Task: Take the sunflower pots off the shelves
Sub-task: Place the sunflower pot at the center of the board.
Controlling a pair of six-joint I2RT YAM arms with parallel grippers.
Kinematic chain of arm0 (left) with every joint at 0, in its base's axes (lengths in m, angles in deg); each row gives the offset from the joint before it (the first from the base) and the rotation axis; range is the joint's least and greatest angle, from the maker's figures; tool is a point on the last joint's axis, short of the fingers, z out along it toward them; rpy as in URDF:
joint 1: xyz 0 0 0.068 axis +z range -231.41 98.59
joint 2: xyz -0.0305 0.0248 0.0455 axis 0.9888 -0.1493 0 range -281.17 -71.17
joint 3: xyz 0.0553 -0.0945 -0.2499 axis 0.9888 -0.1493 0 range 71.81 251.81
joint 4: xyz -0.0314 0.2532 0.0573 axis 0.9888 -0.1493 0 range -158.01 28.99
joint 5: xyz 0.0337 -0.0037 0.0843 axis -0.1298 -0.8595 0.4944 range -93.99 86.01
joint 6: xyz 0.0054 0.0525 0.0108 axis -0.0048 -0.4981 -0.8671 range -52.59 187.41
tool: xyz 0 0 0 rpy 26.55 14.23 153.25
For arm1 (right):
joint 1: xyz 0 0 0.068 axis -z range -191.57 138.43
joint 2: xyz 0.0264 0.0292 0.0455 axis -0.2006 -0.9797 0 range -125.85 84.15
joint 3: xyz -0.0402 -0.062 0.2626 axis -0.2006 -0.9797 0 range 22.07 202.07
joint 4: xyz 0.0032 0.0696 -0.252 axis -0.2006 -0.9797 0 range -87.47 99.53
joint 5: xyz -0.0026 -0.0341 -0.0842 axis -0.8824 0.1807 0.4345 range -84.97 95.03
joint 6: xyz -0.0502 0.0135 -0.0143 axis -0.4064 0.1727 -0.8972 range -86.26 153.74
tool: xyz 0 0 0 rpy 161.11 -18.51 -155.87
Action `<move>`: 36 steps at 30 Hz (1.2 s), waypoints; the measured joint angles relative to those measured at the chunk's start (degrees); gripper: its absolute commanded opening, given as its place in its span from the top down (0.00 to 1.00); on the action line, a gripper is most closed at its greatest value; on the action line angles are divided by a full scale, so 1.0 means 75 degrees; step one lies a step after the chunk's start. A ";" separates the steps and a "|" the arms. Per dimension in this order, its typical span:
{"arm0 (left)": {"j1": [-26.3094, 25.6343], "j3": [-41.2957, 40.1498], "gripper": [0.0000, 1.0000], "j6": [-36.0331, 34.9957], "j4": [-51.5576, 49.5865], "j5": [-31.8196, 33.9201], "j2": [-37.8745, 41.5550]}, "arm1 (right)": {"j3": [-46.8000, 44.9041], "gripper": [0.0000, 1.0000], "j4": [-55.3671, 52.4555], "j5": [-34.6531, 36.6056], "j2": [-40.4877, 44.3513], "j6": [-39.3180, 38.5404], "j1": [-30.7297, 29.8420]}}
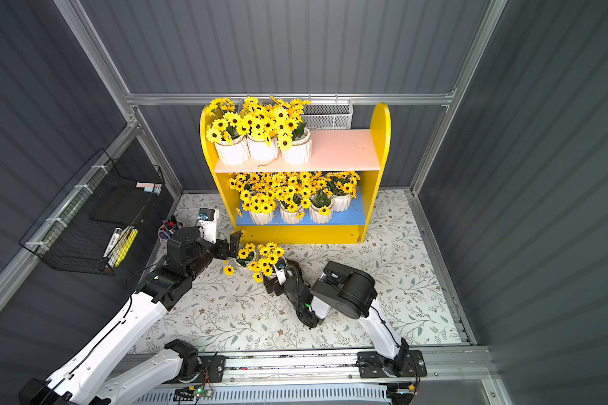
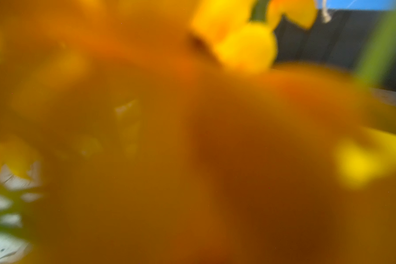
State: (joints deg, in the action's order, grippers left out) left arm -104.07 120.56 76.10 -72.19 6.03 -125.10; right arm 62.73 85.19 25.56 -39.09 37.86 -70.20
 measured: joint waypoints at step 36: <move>0.0000 -0.0003 0.01 -0.0166 0.0146 -0.0580 0.0122 | -0.1515 0.01 0.0469 -0.0408 0.1582 -0.0918 -0.0137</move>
State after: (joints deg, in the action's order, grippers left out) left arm -104.07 120.54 74.85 -71.10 1.68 -124.19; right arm 51.37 88.71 22.50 -27.22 30.98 -71.23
